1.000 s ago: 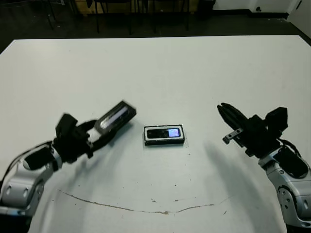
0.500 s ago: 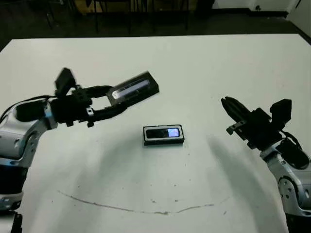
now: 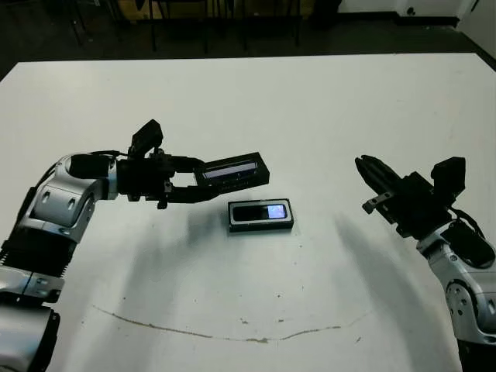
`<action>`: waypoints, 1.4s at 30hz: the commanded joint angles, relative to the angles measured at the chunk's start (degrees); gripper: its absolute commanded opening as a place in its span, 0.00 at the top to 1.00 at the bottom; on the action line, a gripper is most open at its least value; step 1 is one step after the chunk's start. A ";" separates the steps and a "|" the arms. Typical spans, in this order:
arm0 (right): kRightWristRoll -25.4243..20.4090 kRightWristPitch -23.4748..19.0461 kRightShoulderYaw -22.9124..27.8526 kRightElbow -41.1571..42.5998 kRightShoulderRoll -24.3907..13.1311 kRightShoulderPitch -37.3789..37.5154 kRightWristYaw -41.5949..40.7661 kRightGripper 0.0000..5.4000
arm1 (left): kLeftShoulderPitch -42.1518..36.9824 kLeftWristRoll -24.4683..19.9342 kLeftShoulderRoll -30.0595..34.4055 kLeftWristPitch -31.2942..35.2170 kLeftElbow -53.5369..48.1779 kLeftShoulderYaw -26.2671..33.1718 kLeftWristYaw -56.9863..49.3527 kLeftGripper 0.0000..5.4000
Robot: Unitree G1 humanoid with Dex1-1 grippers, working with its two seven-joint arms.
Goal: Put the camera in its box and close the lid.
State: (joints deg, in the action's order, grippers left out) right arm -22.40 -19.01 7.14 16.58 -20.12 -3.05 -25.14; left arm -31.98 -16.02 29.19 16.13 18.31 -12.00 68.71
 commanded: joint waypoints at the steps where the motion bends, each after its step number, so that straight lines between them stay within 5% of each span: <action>1: -0.31 -1.22 0.22 -0.44 -0.01 0.43 0.16 1.00 | -1.11 1.92 -0.67 -0.86 3.10 -1.23 1.00 0.50; 14: 0.27 2.53 -0.09 -1.70 0.62 0.90 -0.75 1.00 | -2.08 5.31 -3.72 0.09 9.34 -3.93 3.84 0.50; 42: 0.96 1.40 -0.36 0.33 0.29 1.00 0.00 1.00 | -3.71 8.65 -5.13 0.09 13.53 -8.35 11.82 0.50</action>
State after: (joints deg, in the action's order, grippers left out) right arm -21.52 -16.69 6.84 17.00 -19.76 -2.73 -25.29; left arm -36.33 -8.68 24.58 15.92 30.86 -19.04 79.86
